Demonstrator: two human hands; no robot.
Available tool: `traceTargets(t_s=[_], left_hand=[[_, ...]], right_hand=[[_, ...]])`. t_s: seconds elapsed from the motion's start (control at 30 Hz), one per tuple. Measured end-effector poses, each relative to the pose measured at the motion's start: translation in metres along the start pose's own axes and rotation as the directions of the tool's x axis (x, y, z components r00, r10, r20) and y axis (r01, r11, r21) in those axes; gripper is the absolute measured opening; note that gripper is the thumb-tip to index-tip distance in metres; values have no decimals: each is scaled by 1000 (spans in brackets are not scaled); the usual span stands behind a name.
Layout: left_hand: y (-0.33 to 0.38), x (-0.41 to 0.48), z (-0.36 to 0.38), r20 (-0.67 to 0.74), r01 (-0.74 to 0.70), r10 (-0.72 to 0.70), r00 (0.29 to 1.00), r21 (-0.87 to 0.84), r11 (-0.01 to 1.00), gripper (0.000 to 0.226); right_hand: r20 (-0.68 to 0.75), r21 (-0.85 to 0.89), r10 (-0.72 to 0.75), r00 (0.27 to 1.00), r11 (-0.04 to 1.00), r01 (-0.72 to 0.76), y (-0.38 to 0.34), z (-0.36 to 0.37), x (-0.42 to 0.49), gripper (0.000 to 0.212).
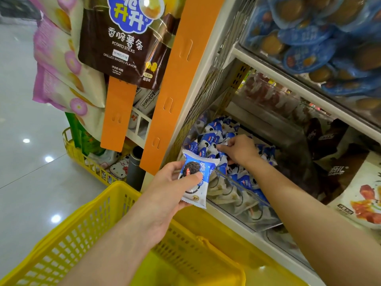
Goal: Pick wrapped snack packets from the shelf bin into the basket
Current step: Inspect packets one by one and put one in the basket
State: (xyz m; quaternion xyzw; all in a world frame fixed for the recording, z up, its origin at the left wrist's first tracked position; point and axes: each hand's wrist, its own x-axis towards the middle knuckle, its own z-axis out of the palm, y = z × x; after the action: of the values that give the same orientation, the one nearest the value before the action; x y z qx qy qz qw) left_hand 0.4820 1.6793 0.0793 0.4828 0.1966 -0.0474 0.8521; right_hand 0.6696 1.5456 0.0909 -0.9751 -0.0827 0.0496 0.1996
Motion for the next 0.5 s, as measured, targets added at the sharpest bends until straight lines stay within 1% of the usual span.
traceTargets(t_s=[0.07,0.13,0.17,0.2,0.27,0.33,0.37,0.43,0.5], left_hand=[[0,0,0,7,-2,2,1000,0,1000,44],[0,-1,1,14,1,-1,1000,4,1000,42],[0,-1,1,17,2,-2,1000,9,1000,42],[0,-2,1,20,3,-3,1000,17,1000,41],[-2,-4,1,29,3,-4,1000,38,999,38],[-5,-5,2,31,-2,0,1000,87,996,31],[-7,-6,2,28,-8,5,1000,128,992,27],[-13,-7,1,14,-21,18,1000,223,975,27],[-20,-9,1,6,-38,38,999,317,948,30]], right_hand=[[-6,53,0,1000,999,1,0,2,-4,37],[-19,17,-13,1000,1000,13,0,1,-10,40],[-48,-2,-31,998,1000,31,0,-2,-16,40],[-93,9,-70,993,997,71,-3,-5,-23,39],[-220,127,-187,957,968,218,-11,-12,-46,29],[-331,248,-271,904,899,361,-19,-15,-75,15],[-362,289,-299,883,864,411,-21,-15,-91,12],[-369,339,-348,862,813,473,-22,-10,-121,13],[-332,338,-385,861,803,490,-18,0,-144,14]])
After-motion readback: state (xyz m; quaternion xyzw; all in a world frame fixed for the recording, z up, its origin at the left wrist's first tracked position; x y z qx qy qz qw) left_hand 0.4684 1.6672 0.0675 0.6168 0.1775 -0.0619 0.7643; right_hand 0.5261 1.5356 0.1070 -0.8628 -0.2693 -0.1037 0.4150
